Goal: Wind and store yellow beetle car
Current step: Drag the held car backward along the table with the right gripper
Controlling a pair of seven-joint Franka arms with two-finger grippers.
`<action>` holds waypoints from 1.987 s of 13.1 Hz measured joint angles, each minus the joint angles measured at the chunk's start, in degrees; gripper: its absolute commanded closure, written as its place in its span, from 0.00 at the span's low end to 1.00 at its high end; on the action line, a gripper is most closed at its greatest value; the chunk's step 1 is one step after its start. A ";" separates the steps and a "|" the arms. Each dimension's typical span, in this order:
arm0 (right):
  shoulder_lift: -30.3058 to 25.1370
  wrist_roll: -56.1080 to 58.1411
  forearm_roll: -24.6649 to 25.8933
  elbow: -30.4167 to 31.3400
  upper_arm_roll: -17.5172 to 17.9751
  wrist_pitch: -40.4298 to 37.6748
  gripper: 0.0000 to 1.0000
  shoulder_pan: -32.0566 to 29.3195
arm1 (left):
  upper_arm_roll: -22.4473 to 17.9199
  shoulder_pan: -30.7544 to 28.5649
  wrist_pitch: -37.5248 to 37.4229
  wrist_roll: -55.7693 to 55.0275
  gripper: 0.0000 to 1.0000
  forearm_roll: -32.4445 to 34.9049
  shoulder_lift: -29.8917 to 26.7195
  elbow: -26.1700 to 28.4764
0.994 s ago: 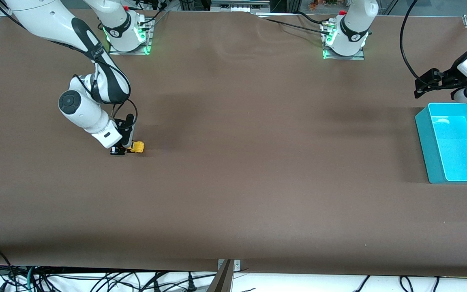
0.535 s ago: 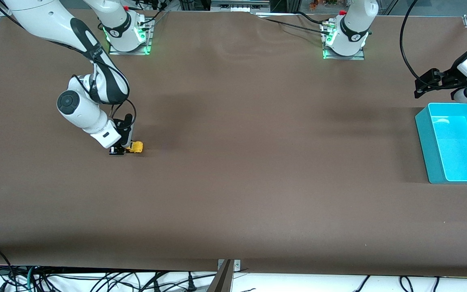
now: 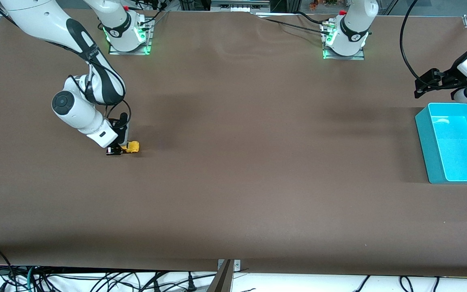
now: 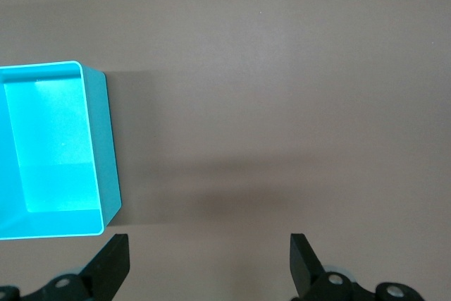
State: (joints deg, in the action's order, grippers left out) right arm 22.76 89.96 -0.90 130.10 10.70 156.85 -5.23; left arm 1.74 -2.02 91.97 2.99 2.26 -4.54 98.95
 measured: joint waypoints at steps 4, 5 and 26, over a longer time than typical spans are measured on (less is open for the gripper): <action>0.03 5.24 -0.01 0.00 0.01 0.00 0.90 -3.66 | -0.01 0.00 0.00 0.00 0.00 0.00 0.00 0.00; 0.03 6.59 -0.01 -0.01 0.01 0.03 0.90 -4.66 | -0.01 0.00 0.00 0.00 0.00 0.00 0.00 0.00; 1.55 21.66 -0.35 -1.73 3.48 0.02 0.34 -22.48 | -0.03 -0.02 0.00 0.00 0.00 0.00 0.00 0.00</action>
State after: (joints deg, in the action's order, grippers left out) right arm 24.31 111.62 -1.25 128.37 14.17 156.87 -27.71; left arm 1.71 -2.04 91.97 2.99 2.26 -4.54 98.95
